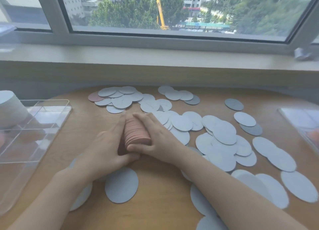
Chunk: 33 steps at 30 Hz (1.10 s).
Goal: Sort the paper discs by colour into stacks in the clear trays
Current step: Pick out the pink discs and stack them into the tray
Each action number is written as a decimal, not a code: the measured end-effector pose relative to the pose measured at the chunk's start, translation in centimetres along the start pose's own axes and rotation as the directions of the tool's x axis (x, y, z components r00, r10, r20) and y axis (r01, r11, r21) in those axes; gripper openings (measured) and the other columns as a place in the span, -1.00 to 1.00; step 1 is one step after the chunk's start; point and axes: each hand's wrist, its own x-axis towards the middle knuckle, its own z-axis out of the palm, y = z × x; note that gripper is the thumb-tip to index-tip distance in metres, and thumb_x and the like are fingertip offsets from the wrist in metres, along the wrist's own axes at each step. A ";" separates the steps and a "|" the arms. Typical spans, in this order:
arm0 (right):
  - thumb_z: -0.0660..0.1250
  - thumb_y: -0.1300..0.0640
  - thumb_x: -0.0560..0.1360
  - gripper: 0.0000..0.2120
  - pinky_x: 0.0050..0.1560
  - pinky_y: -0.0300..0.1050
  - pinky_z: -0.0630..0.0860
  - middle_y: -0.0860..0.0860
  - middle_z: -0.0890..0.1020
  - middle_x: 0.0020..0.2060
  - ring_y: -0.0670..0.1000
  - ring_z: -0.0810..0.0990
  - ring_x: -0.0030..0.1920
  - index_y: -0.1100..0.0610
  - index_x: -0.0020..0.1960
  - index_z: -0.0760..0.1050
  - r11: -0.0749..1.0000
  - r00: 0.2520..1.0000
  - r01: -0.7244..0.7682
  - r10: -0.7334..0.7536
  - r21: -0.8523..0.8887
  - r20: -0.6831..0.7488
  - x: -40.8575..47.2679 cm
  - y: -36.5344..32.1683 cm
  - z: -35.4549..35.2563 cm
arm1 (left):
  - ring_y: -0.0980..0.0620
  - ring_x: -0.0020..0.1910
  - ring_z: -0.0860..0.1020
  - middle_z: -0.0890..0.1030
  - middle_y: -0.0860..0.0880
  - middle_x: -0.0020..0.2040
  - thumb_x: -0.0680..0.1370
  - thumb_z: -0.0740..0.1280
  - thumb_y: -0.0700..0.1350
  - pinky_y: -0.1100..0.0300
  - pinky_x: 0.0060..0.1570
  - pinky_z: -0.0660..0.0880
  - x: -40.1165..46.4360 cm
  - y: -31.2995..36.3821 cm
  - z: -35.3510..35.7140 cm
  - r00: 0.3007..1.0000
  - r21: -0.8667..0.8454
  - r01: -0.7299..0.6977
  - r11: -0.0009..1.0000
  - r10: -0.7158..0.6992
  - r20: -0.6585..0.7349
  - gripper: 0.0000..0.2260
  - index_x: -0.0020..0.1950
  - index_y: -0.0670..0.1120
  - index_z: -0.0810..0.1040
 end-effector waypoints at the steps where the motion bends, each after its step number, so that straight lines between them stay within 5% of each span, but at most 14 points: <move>1: 0.46 -0.17 0.44 -0.21 0.37 -0.17 0.30 -0.13 0.32 0.33 -0.14 0.33 0.34 -0.03 0.53 0.16 1.000 1.000 -0.001 0.001 0.012 -0.004 0.0 0.0 0.0 | 0.09 0.41 0.40 0.44 0.13 0.44 0.33 0.43 0.38 0.03 0.37 0.36 -0.1 -0.6 -0.5 0.999 -0.059 0.012 0.998 -0.010 0.045 0.06 0.63 0.18 -0.14; 3: 0.46 -0.18 0.44 -0.24 0.31 -0.21 0.30 -0.17 0.32 0.31 -0.18 0.34 0.31 -0.06 0.50 0.18 1.000 1.000 0.000 0.001 0.027 -0.011 0.1 0.2 0.0 | 0.23 0.49 0.26 0.33 0.22 0.49 0.32 0.47 0.36 0.14 0.46 0.26 -0.4 -1.8 -2.0 0.991 -0.156 0.053 0.986 -0.032 0.133 0.01 0.60 0.28 -0.06; 6: 0.46 -0.20 0.43 -0.25 0.28 -0.29 0.26 -0.20 0.31 0.31 -0.22 0.33 0.31 -0.09 0.49 0.18 1.000 1.000 0.007 -0.006 0.023 -0.018 0.2 0.5 0.1 | 0.39 0.40 0.26 0.29 0.32 0.47 0.50 0.49 -0.01 0.53 0.31 0.21 0.1 -2.7 -4.9 0.981 -0.190 0.112 0.975 -0.079 0.175 -0.27 0.56 0.22 0.18; 9: 0.45 -0.22 0.42 -0.25 0.26 -0.33 0.23 -0.23 0.31 0.30 -0.24 0.32 0.30 -0.09 0.49 0.18 1.000 1.000 0.006 -0.006 0.016 -0.018 0.3 0.5 0.1 | 0.19 0.31 0.44 0.48 0.16 0.36 0.59 0.35 -0.22 0.24 0.40 0.32 3.5 -4.0 -6.1 0.982 -0.190 0.172 0.967 -0.184 -0.046 -0.55 0.46 0.05 0.43; 14: 0.43 -0.26 0.41 -0.24 0.28 -0.31 0.24 -0.24 0.30 0.32 -0.23 0.31 0.33 -0.11 0.48 0.17 1.000 0.999 0.019 -0.019 0.009 -0.029 0.4 0.7 0.3 | -0.10 0.40 0.41 0.42 -0.10 0.40 0.57 0.33 -0.18 0.08 0.32 0.34 11.3 -7.8 -6.0 0.936 0.003 0.293 0.956 -0.286 -0.203 -0.61 0.41 -0.13 0.46; 19: 0.41 -0.30 0.40 -0.24 0.31 -0.27 0.28 -0.25 0.29 0.33 -0.23 0.31 0.33 -0.13 0.48 0.17 1.000 0.999 0.030 -0.030 0.005 -0.029 0.4 0.9 0.4 | -0.11 0.55 0.24 0.23 -0.11 0.59 0.63 0.30 0.02 0.04 0.47 0.21 14.4 -10.2 -6.6 0.919 0.160 0.392 0.906 -0.391 -0.040 -0.39 0.60 -0.14 0.17; 27: 0.42 -0.29 0.41 -0.24 0.30 -0.24 0.30 -0.22 0.32 0.29 -0.20 0.34 0.31 -0.11 0.47 0.18 0.999 0.999 0.039 -0.039 -0.001 -0.027 0.5 0.9 0.4 | -0.06 0.13 0.47 0.48 -0.02 0.15 0.54 0.39 0.13 0.06 0.11 0.42 13.5 -10.8 -7.4 0.949 0.236 0.313 0.920 -0.293 -0.117 -0.62 0.30 0.01 0.55; 33: 0.40 -0.32 0.40 -0.24 0.31 -0.23 0.29 -0.24 0.32 0.30 -0.21 0.34 0.32 -0.12 0.47 0.18 1.000 0.999 0.029 -0.028 0.012 -0.021 0.3 0.7 0.3 | -0.06 0.08 0.56 0.63 -0.01 0.12 0.60 0.22 -0.05 0.10 0.08 0.49 10.9 -8.8 -8.4 0.974 0.388 0.224 0.894 -0.219 -0.057 -0.71 0.26 0.06 0.63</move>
